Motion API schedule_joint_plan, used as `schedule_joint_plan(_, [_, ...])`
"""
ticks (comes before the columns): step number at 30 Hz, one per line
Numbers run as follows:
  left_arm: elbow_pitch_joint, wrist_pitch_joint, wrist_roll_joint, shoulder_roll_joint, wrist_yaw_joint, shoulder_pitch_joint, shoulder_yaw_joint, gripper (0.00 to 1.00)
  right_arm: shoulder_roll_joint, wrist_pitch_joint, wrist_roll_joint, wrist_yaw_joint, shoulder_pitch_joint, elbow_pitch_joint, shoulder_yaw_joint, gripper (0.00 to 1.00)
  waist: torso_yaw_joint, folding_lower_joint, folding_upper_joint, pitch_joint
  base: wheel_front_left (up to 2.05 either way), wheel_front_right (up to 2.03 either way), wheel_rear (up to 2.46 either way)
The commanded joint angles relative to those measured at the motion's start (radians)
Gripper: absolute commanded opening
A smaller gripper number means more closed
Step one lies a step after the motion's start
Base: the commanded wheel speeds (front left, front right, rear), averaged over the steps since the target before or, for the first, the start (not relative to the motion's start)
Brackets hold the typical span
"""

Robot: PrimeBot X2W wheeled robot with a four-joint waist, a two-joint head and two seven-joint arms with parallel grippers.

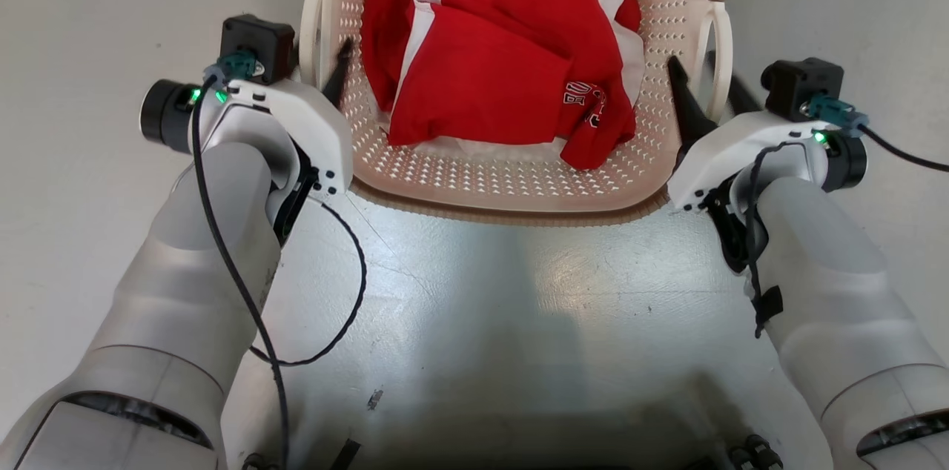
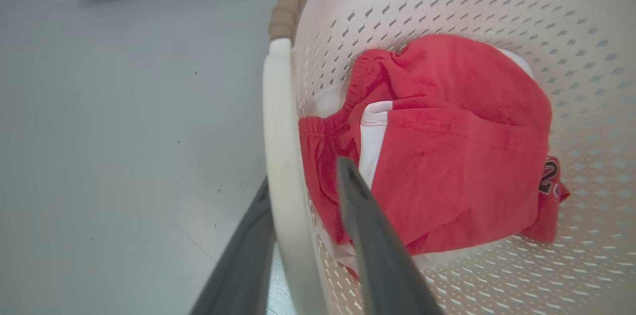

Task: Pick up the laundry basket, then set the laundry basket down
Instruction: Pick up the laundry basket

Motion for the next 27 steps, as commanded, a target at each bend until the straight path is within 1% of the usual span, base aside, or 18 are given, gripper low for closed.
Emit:
schedule_joint_plan(1, [0.000, -0.006, -0.009, 0.032, -0.006, 0.003, 0.013, 0.00, 0.019, -0.010, 0.007, 0.006, 0.033, 0.004, 0.023, 0.00, 0.000, 0.0000, 0.0000, -0.003, 0.00, 0.00, 0.00])
schedule_joint_plan(8, [0.040, -0.006, -0.010, 0.022, -0.003, 0.013, 0.017, 0.00, 0.019, -0.010, 0.000, 0.006, 0.031, 0.040, 0.049, 0.00, -0.001, 0.0000, 0.0000, -0.045, 0.00, 0.00, 0.00])
schedule_joint_plan(11, [0.066, -0.006, -0.018, 0.012, -0.003, 0.028, 0.016, 0.00, 0.019, -0.010, 0.009, 0.006, 0.033, 0.063, 0.079, 0.00, 0.000, 0.0000, 0.0000, -0.073, 0.00, 0.00, 0.00])
schedule_joint_plan(14, [0.089, -0.005, -0.028, 0.001, -0.004, 0.045, 0.011, 0.00, 0.019, -0.008, 0.037, 0.006, 0.037, 0.087, 0.116, 0.00, 0.001, 0.0000, 0.0000, -0.108, 0.00, 0.00, 0.00])
schedule_joint_plan(19, [0.113, 0.007, -0.048, -0.010, -0.005, 0.083, 0.003, 0.00, 0.019, 0.027, 0.097, 0.006, 0.058, 0.104, 0.190, 0.00, 0.002, 0.0000, 0.0000, -0.178, 0.00, 0.00, 0.00])
schedule_joint_plan(27, [0.125, 0.066, -0.086, -0.021, -0.006, 0.163, -0.027, 0.00, 0.019, 0.103, 0.185, 0.006, 0.112, 0.106, 0.298, 0.00, -0.002, 0.0000, 0.0000, -0.320, 0.00, 0.00, 0.00])
